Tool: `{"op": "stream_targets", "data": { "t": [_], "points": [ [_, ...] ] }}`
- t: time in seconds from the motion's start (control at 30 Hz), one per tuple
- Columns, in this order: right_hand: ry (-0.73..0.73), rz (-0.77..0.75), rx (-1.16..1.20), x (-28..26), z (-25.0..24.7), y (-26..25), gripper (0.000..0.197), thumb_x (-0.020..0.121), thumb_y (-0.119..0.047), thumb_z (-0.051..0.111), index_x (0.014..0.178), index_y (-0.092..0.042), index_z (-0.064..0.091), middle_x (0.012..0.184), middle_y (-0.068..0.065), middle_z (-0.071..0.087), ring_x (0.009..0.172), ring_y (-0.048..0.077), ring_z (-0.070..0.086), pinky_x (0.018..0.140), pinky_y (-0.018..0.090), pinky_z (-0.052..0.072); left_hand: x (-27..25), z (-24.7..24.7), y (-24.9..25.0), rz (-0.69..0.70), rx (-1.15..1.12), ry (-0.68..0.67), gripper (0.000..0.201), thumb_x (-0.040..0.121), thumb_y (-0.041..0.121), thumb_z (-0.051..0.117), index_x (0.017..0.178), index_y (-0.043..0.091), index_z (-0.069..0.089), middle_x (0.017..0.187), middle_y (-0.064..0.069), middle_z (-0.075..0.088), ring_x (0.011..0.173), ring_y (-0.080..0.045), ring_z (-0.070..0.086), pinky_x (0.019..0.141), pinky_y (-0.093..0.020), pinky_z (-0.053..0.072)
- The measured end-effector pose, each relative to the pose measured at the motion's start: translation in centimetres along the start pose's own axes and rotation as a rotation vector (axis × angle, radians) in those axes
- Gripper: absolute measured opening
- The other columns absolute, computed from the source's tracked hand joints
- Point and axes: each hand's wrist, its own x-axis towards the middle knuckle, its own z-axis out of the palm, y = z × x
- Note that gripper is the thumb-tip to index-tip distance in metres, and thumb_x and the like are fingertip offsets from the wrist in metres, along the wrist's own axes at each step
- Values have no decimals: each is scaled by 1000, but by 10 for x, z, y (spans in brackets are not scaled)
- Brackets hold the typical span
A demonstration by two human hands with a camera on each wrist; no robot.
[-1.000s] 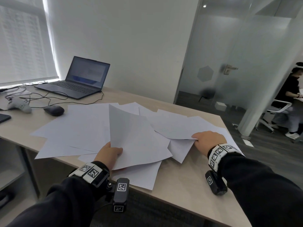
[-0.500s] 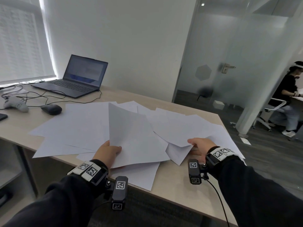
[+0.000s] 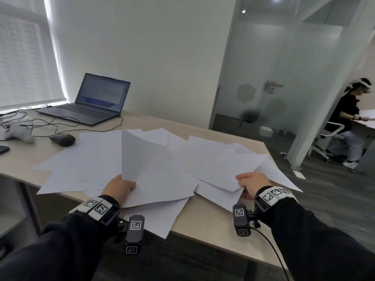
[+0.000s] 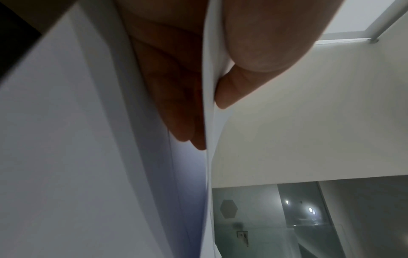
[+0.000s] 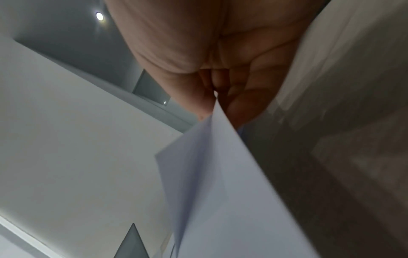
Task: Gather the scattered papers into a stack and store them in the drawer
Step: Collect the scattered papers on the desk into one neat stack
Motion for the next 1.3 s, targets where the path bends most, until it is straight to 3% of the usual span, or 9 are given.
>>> {"op": "stream_targets", "data": {
  "t": [0.13, 0.27, 0.43, 0.57, 0.7, 0.8, 0.9, 1.2, 1.3],
  "points": [
    [-33, 24, 86, -8, 18, 3, 32, 87, 15, 50, 101, -2, 73, 100, 24, 66, 80, 33, 62, 70, 43, 59, 1, -22, 0, 11, 116, 97, 30, 88, 0, 54, 118, 3, 59, 109, -21, 63, 94, -34, 58, 82, -36, 43],
    [-28, -2, 31, -16, 28, 2, 36, 87, 14, 48, 106, -4, 73, 85, 17, 64, 66, 28, 58, 66, 38, 56, 3, -38, -1, 11, 184, 159, 26, 87, 1, 53, 112, 4, 58, 113, -24, 63, 94, -36, 57, 83, -38, 43],
    [96, -133, -120, -21, 23, -8, 39, 88, 4, 45, 97, -20, 75, 100, 9, 70, 82, 26, 65, 79, 42, 61, 6, -44, -4, 24, 241, 158, 32, 88, 3, 51, 119, 3, 57, 115, -22, 61, 90, -31, 51, 80, -34, 38],
    [281, -229, -226, -25, 1, -22, 40, 89, -3, 46, 110, -19, 76, 117, 6, 71, 102, 29, 64, 90, 32, 51, 6, -44, -2, 29, 228, 143, 32, 89, 3, 51, 120, 2, 57, 117, -22, 62, 91, -31, 52, 80, -34, 38],
    [371, -324, -202, -28, -18, -32, 41, 90, -7, 45, 117, -19, 74, 125, 5, 69, 99, 25, 61, 88, 30, 48, 5, -39, 1, 27, 185, 114, 30, 88, 4, 54, 118, 1, 58, 116, -24, 63, 99, -36, 58, 86, -40, 44],
    [381, -386, -117, -28, -24, -40, 45, 85, -10, 45, 118, -23, 73, 115, 7, 74, 73, 15, 52, 67, 24, 43, -1, -27, 5, 29, 161, 53, 29, 86, 3, 54, 114, 1, 59, 114, -24, 63, 101, -38, 61, 88, -39, 47],
    [369, -441, -54, -34, -25, -54, 45, 83, -13, 46, 117, -23, 73, 104, 1, 72, 61, 0, 41, 63, 21, 37, -5, -15, 8, 30, 118, -30, 32, 83, 5, 55, 114, 6, 58, 115, -24, 64, 105, -44, 62, 93, -53, 52],
    [379, -592, -37, -67, -34, -101, 43, 85, -11, 48, 117, -23, 73, 71, -12, 60, 49, 8, 50, 65, 29, 45, -15, -8, 11, 20, 348, -26, 32, 94, -1, 48, 123, -9, 57, 127, -26, 57, 118, -40, 54, 96, -39, 41],
    [393, -617, 6, -76, -37, -109, 42, 86, -8, 47, 117, -24, 72, 61, -11, 59, 37, 4, 41, 51, 24, 40, -16, -8, 12, 8, 371, -14, 35, 94, 0, 50, 127, -6, 55, 130, -26, 56, 121, -40, 53, 93, -37, 41]
  ]
}}
